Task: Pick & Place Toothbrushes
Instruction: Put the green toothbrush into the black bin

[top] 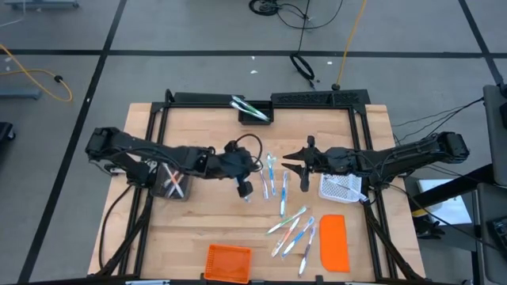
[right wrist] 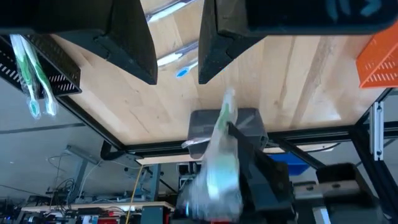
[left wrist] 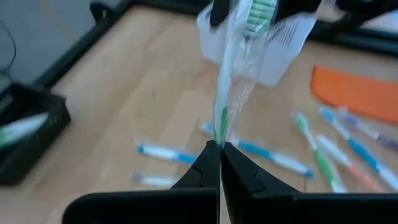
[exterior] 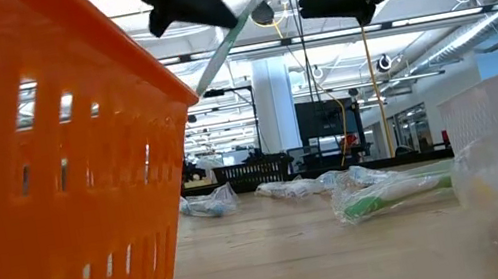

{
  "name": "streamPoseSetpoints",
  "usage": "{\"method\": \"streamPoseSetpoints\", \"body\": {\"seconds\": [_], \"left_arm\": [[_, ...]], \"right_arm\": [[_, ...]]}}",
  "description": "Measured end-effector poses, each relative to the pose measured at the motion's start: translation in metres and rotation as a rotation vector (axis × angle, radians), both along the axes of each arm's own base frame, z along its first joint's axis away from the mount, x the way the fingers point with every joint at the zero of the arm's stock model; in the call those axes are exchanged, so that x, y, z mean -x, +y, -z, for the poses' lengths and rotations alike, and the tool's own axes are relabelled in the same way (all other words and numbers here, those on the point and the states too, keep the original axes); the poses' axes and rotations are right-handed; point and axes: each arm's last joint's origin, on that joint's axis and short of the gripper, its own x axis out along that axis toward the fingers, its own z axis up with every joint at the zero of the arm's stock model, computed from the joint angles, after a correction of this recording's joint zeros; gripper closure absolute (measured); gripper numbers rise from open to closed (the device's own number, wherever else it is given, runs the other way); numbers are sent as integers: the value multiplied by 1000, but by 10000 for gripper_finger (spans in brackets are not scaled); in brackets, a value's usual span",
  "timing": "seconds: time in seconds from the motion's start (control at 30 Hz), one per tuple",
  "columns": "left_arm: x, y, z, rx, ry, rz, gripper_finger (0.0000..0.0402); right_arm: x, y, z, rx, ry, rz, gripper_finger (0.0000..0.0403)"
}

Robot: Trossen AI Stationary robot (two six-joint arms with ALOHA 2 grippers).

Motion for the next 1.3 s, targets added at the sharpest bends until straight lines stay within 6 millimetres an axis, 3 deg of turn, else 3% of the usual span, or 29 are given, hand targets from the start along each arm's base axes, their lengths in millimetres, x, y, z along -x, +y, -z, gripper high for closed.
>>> {"method": "streamPoseSetpoints", "body": {"seconds": [0.57,1.1,1.3], "left_arm": [[-11,2,-16,-94,-165,68,402],[-34,12,-3,-79,-246,121,401],[-40,12,1,-85,-268,164,401]], "right_arm": [[-2,2,-14,62,-132,-63,277],[-4,3,-20,80,-207,-118,254],[-8,4,-15,121,-192,-119,272]]}}
